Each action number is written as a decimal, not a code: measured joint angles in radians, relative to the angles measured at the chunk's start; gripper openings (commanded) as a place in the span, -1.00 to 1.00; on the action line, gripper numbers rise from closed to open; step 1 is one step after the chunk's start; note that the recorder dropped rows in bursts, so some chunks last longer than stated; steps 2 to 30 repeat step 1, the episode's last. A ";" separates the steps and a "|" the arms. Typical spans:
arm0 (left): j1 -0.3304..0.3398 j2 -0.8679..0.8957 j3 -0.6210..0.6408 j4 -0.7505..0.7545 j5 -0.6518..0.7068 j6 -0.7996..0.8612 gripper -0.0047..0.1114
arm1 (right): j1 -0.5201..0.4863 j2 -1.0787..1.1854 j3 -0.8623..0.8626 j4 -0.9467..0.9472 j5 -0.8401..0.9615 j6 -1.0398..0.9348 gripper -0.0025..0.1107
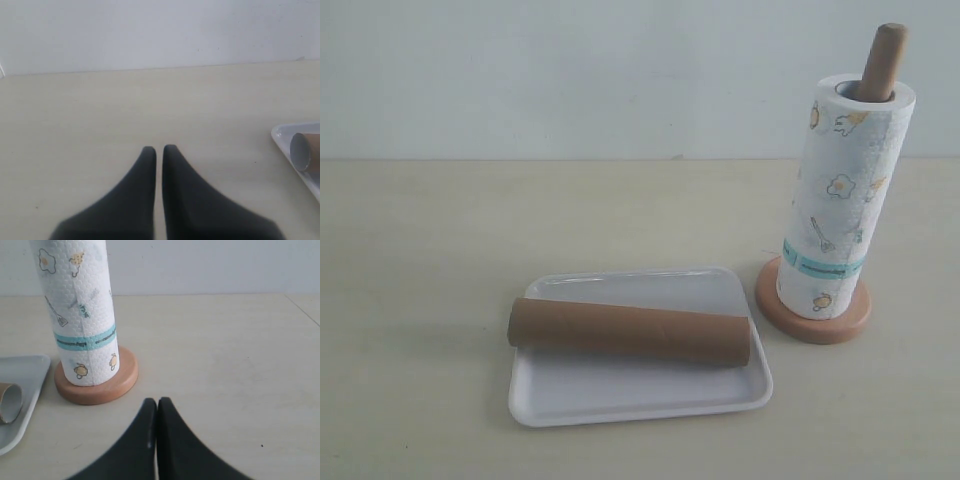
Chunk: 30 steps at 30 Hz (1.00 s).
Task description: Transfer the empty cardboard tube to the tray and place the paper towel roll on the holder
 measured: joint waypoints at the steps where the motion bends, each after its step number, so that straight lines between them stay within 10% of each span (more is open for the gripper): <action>1: 0.000 0.000 0.000 0.000 0.000 -0.005 -0.85 | 0.000 0.000 0.000 0.000 0.000 0.000 -0.96; 30: 0.000 0.000 0.000 0.000 0.000 -0.005 -0.85 | 0.000 0.000 0.000 0.000 0.000 0.000 -0.96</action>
